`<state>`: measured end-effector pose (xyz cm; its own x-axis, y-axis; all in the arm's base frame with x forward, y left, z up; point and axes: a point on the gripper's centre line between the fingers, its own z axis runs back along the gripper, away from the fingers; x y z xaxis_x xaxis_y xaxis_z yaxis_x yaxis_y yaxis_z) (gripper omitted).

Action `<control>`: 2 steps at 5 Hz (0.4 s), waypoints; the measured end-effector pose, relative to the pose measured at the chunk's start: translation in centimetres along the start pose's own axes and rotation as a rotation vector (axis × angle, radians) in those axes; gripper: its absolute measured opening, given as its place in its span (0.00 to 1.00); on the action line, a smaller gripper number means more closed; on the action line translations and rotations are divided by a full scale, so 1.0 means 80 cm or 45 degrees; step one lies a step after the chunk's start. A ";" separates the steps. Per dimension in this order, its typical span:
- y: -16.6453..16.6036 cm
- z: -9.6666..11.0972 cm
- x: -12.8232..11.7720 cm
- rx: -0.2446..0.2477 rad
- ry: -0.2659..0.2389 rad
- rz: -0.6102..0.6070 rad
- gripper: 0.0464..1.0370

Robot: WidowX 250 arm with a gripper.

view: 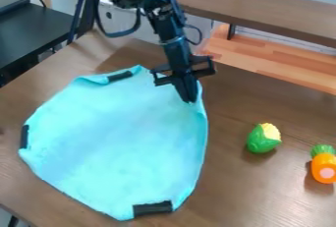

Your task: Unfold the cloth from bottom left to top right

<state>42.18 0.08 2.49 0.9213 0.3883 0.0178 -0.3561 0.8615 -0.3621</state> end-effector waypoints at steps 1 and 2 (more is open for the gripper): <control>-0.008 -0.011 -0.004 0.027 -0.028 -0.059 0.17; -0.011 -0.029 -0.014 0.093 -0.092 -0.127 0.42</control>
<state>41.83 -1.85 0.65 0.9401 0.3197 0.1180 -0.2761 0.9175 -0.2863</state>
